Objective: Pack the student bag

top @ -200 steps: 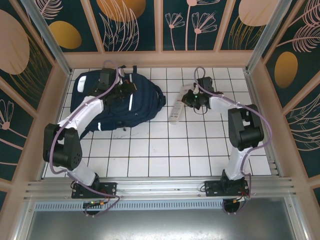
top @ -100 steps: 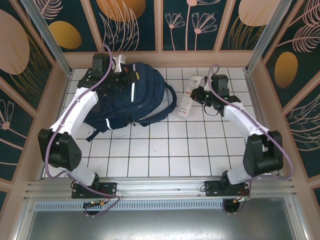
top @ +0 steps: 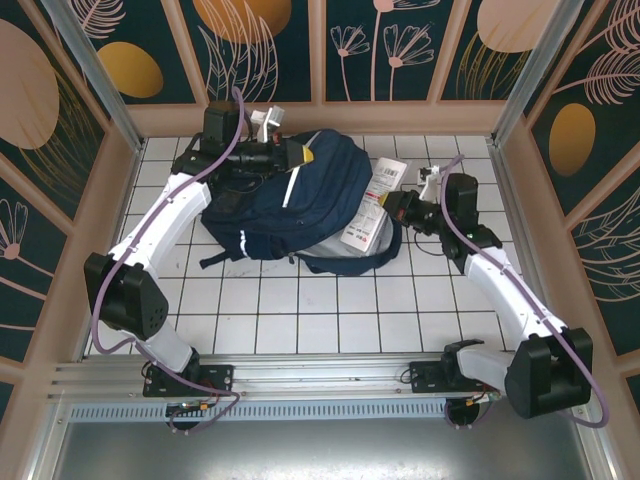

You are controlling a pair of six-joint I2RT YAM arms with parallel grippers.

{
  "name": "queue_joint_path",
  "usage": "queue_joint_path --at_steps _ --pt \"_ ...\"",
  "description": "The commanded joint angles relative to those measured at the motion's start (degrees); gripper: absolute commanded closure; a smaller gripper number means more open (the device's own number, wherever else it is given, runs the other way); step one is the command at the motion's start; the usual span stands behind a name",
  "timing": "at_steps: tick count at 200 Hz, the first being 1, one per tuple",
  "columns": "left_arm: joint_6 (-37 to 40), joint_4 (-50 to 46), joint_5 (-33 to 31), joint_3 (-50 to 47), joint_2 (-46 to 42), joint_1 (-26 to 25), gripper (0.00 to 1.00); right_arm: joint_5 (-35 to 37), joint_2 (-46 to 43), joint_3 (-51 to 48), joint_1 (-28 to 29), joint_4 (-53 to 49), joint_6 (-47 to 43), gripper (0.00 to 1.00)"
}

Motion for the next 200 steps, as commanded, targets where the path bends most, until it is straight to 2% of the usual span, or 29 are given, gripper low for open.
queue_joint_path --at_steps 1,34,91,139,200 --pt "-6.0 16.4 8.2 0.9 -3.1 -0.3 1.0 -4.4 -1.1 -4.4 0.4 12.2 11.0 1.0" --pt "-10.4 21.9 8.2 -1.0 -2.3 -0.3 1.0 -2.2 0.4 -8.7 2.8 21.2 17.4 1.0" --pt "-11.3 23.3 6.8 -2.5 -1.5 -0.3 1.0 -0.1 6.9 -8.7 6.3 34.7 26.5 1.0" --pt "-11.1 22.9 5.6 -3.3 -1.2 -0.3 1.0 -1.6 18.5 -0.5 11.9 41.5 30.9 1.0" --pt "-11.2 23.1 5.7 -1.8 0.5 -0.3 1.0 2.8 34.7 11.5 17.6 45.4 30.5 1.0"
